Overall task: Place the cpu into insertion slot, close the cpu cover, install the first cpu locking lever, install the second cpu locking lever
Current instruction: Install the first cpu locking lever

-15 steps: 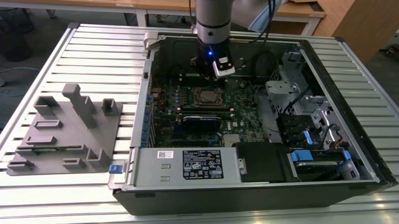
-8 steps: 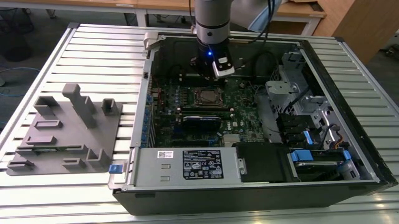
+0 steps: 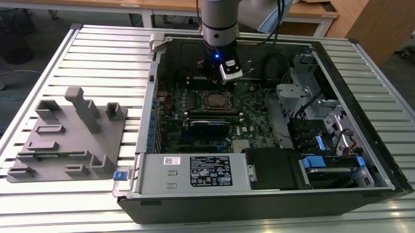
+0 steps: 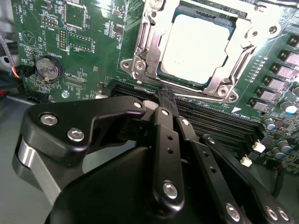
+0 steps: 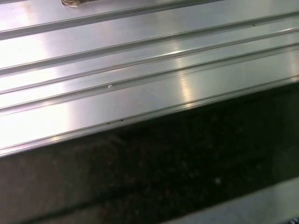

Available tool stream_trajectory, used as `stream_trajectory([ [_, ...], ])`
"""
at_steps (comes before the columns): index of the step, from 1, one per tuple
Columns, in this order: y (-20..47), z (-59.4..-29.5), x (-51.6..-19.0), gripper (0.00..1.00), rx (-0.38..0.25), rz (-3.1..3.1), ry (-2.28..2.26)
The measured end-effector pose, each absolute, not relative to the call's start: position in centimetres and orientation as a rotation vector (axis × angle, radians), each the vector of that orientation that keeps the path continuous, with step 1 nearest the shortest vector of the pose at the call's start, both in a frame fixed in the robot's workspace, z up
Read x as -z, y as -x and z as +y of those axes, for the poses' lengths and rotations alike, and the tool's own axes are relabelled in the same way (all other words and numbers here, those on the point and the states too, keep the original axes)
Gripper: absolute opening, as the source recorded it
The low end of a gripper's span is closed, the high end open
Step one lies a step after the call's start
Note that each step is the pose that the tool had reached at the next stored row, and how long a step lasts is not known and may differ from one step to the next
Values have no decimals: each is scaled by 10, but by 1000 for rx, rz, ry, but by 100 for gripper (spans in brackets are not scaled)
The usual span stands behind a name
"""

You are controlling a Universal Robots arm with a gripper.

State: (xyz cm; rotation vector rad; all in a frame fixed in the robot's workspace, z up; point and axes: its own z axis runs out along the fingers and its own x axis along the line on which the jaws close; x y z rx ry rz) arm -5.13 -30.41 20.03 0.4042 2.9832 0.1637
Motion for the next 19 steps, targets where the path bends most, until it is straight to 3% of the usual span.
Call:
stream_trajectory([
  [19, 51, -303, -199, 11, -174, 2973, -403],
])
